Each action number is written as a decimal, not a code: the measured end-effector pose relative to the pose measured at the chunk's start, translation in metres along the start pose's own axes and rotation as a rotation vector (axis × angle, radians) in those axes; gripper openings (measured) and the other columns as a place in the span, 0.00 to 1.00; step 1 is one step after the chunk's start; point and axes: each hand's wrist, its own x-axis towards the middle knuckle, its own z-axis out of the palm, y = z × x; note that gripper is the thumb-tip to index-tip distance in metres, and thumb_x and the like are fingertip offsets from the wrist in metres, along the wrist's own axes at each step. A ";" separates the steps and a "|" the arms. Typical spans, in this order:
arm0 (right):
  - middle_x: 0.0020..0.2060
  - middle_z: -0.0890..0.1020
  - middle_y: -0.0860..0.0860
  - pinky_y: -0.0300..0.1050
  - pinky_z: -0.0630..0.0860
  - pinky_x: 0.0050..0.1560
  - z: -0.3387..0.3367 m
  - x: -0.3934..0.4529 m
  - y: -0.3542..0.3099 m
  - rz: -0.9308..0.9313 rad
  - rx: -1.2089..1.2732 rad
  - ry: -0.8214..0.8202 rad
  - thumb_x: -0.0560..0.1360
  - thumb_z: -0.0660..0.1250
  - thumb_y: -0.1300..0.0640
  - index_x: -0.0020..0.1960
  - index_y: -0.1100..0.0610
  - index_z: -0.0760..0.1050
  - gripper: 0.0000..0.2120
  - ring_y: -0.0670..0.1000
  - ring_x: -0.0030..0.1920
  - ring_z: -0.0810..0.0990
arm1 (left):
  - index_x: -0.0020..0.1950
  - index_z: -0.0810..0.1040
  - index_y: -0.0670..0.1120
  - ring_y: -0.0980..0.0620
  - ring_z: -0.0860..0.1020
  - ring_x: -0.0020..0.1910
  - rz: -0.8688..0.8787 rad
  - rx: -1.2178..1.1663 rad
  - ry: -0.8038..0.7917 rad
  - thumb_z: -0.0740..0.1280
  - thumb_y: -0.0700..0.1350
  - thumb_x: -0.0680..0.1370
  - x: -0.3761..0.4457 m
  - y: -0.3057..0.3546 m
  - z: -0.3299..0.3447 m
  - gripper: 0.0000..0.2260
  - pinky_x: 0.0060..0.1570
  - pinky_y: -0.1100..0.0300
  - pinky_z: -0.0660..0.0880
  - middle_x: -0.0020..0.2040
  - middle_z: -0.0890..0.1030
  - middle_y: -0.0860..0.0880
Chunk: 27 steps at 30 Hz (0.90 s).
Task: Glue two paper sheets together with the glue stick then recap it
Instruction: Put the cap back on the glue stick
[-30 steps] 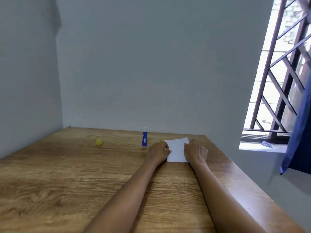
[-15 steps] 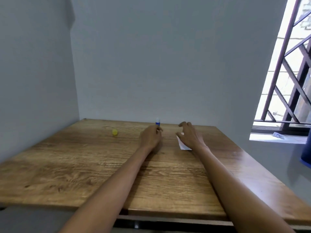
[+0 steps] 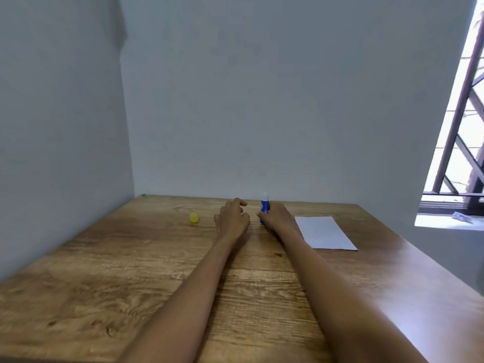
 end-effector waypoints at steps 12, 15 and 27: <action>0.46 0.80 0.49 0.50 0.77 0.54 0.006 -0.033 -0.007 -0.313 0.554 -0.177 0.79 0.58 0.54 0.61 0.54 0.72 0.13 0.48 0.45 0.79 | 0.49 0.81 0.45 0.55 0.80 0.43 0.121 -0.644 -0.134 0.64 0.46 0.79 -0.016 0.009 -0.019 0.08 0.45 0.56 0.78 0.46 0.81 0.46; 0.45 0.81 0.51 0.44 0.79 0.50 -0.003 -0.042 -0.007 -0.329 0.663 -0.236 0.80 0.60 0.55 0.58 0.56 0.75 0.10 0.48 0.45 0.80 | 0.44 0.80 0.42 0.60 0.78 0.33 0.131 -0.726 -0.133 0.63 0.45 0.79 -0.021 0.011 -0.028 0.10 0.33 0.69 0.74 0.37 0.81 0.48; 0.44 0.80 0.47 0.38 0.78 0.44 -0.012 -0.054 -0.008 -0.259 0.884 -0.542 0.80 0.61 0.53 0.55 0.54 0.78 0.09 0.43 0.42 0.79 | 0.54 0.79 0.47 0.54 0.82 0.53 0.083 -1.073 -0.280 0.61 0.50 0.79 -0.021 0.003 -0.043 0.11 0.47 0.66 0.77 0.52 0.85 0.50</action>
